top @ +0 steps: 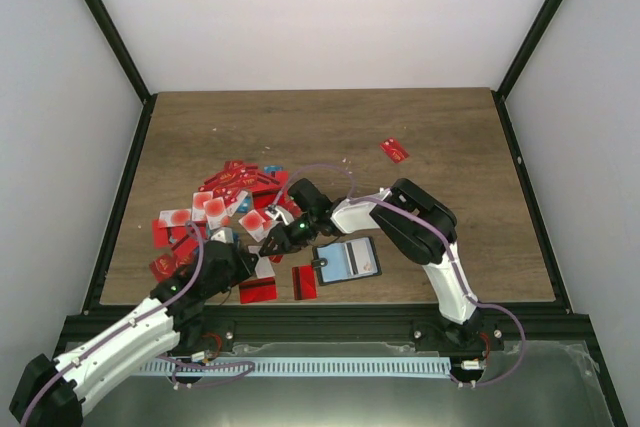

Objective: Put the credit cards into the card holder

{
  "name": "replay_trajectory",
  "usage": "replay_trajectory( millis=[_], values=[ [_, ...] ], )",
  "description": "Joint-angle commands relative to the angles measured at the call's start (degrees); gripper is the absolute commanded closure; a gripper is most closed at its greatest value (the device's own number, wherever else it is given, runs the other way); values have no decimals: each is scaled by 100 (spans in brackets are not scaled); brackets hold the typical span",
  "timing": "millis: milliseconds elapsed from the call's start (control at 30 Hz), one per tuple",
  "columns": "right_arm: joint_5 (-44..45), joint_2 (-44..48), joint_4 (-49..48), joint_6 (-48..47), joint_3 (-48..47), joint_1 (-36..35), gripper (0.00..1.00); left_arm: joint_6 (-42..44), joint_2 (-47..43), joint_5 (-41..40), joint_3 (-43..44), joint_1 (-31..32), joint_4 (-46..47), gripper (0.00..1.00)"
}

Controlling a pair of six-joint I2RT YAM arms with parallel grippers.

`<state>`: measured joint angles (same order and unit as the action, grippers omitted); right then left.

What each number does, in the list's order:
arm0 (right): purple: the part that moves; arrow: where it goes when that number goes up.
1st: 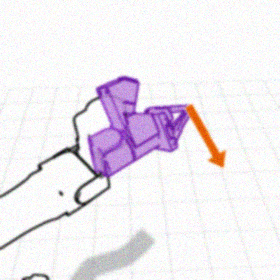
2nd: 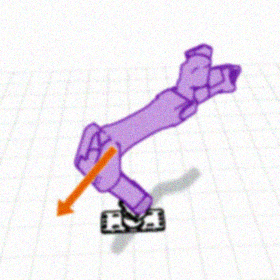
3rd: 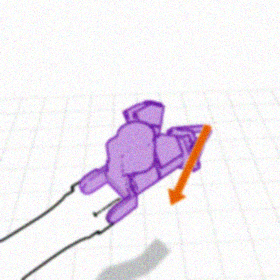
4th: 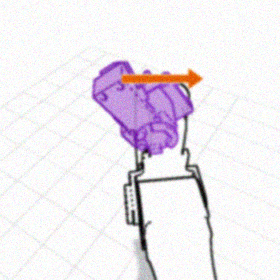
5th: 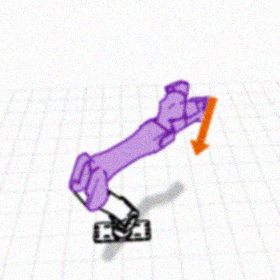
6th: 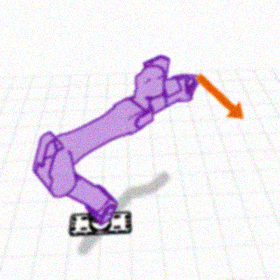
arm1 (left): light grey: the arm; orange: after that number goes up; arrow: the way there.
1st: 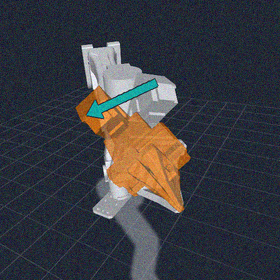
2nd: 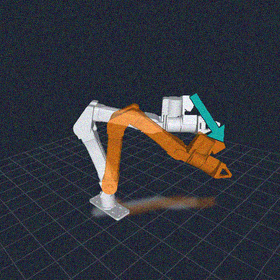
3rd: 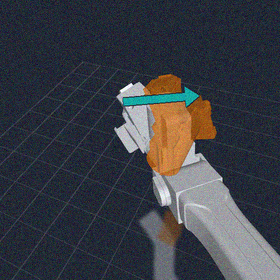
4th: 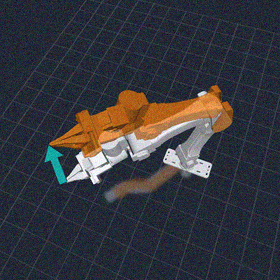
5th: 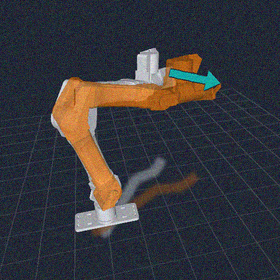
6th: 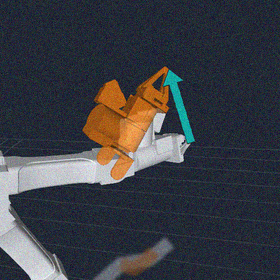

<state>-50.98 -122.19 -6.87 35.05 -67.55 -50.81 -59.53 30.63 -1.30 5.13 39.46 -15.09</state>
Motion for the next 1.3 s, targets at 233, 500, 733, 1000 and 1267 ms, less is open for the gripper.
replay_trajectory(
  millis=[233,500,733,1000,1267],
  values=[
    [312,1073,168,38,203,183,57,-17,-705,-218,1018,8,-1363,96],
    [100,2771,56,149,1111,709,33,145,-779,352,1849,2,-863,96],
    [-283,3793,-414,462,1894,805,35,263,-550,1179,1847,1,607,96],
    [-858,4057,-1289,1123,2235,800,48,251,-365,1664,1791,7,1575,96],
    [-971,4157,-1644,1441,2196,800,66,138,-236,1754,1588,5,1951,96]
  ],
)
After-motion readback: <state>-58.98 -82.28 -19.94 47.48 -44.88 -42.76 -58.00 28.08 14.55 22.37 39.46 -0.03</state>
